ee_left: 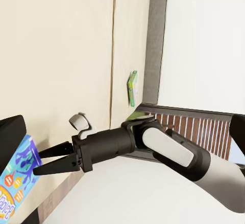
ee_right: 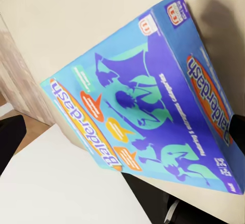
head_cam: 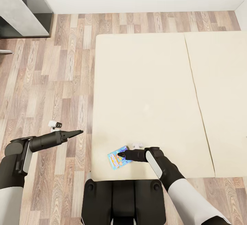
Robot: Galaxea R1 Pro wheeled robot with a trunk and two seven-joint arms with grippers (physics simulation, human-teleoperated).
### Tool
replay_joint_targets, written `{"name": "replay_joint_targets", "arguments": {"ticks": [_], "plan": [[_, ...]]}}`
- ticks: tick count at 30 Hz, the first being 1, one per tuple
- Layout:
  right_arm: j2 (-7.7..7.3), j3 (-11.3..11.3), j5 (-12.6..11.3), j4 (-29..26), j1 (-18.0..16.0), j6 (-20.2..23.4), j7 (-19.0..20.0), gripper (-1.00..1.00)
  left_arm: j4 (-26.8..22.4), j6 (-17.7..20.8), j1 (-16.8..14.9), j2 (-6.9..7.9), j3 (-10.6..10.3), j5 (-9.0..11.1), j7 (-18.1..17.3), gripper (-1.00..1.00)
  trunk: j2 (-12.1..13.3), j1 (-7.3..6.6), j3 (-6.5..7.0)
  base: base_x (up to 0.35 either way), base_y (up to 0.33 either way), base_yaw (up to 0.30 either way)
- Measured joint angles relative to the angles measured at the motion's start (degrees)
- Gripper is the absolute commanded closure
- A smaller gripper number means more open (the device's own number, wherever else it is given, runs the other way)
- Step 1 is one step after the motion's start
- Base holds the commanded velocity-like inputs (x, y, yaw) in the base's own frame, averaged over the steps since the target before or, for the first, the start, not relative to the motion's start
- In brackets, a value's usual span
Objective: Put all the toys in the child's room - the three board games (two on the bed and one on the table), the two jigsaw puzzles on the table, and the tennis ball on the table - inside the toy box on the table in the child's room.
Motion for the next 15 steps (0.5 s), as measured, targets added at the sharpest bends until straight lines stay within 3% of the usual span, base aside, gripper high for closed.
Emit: {"name": "replay_joint_targets", "arguments": {"ticks": [15], "plan": [[0.00, 0.0, 0.0, 0.0, 0.0, 0.0, 0.0, -1.00, 0.0, 0.0, 0.0, 0.00, 0.1, 0.0, 0.0, -1.00, 0.0, 0.00, -0.04, 0.000, 0.020, 0.037]]}}
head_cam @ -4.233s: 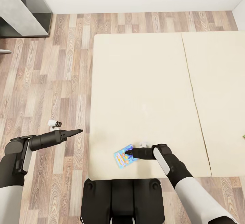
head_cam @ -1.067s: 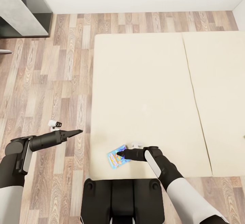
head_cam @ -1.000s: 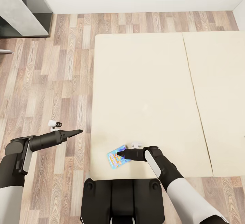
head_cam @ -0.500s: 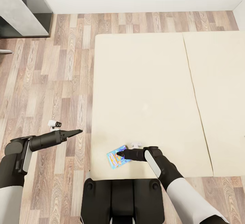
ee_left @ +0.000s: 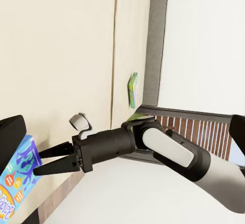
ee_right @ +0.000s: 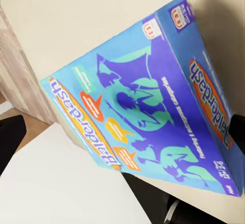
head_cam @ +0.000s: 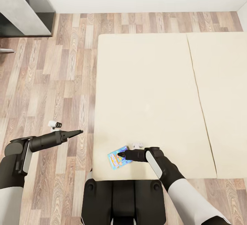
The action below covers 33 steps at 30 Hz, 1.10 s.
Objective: Put all the toys in the child's room - the three board games (two on the bed and one on the table), the two jigsaw puzzles on the table, and the tennis ball on the table - inside the toy box on the table in the child's room.
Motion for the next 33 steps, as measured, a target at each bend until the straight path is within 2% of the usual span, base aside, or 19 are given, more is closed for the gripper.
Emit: {"name": "replay_joint_targets", "arguments": {"ticks": [33], "plan": [[0.18, 0.0, 0.0, 0.0, 0.0, 0.0, 0.0, -1.00, 0.0, 0.0, 0.0, 0.09, 0.0, -0.1, 0.0, -1.00, 0.0, 0.00, -0.01, 0.000, 0.052, 0.002]]}}
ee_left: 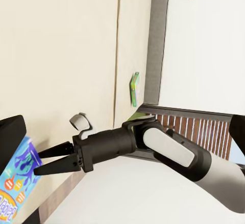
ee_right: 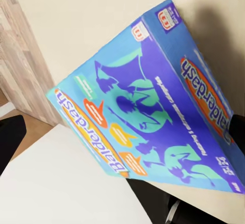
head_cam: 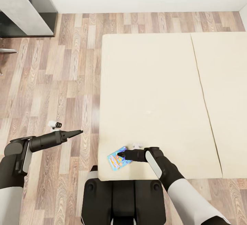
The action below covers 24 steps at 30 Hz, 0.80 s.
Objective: Put all the toys in the child's room - the three board games (two on the bed and one on the table), the two jigsaw puzzles on the table, and the tennis ball on the table - inside the toy box on the table in the child's room.
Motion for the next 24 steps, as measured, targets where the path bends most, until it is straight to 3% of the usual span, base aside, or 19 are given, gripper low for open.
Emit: {"name": "replay_joint_targets", "arguments": {"ticks": [24], "plan": [[0.08, 0.0, 0.0, 0.1, 0.0, 0.0, -0.1, -1.00, 0.0, 0.1, 0.0, 0.00, 0.0, 0.0, 0.0, -1.00, 0.0, 0.00, 0.00, 0.000, 0.048, 0.000]]}}
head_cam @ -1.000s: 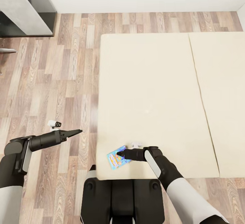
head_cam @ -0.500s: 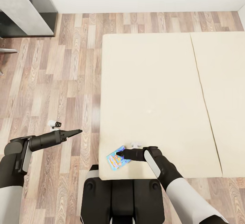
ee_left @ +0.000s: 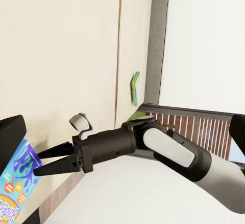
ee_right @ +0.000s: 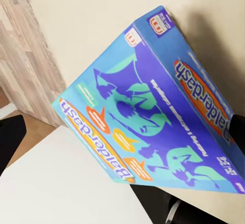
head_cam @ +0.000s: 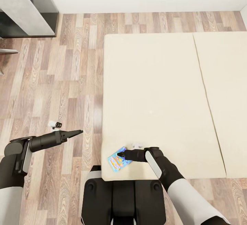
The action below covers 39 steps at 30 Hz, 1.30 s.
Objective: Put all the toys in the child's room - the three board games (two on the bed and one on the table), the two jigsaw puzzles on the table, and the tennis ball on the table - inside the toy box on the table in the child's room.
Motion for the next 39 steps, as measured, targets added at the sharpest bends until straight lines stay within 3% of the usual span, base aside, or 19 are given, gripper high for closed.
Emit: {"name": "replay_joint_targets", "arguments": {"ticks": [39], "plan": [[0.08, 0.0, 0.1, -0.1, 0.0, -0.1, 0.0, -1.00, 0.0, 0.0, 0.0, 0.25, 0.1, 0.0, 0.0, -1.00, 0.0, 0.00, 0.00, 0.000, 0.027, 0.000]]}}
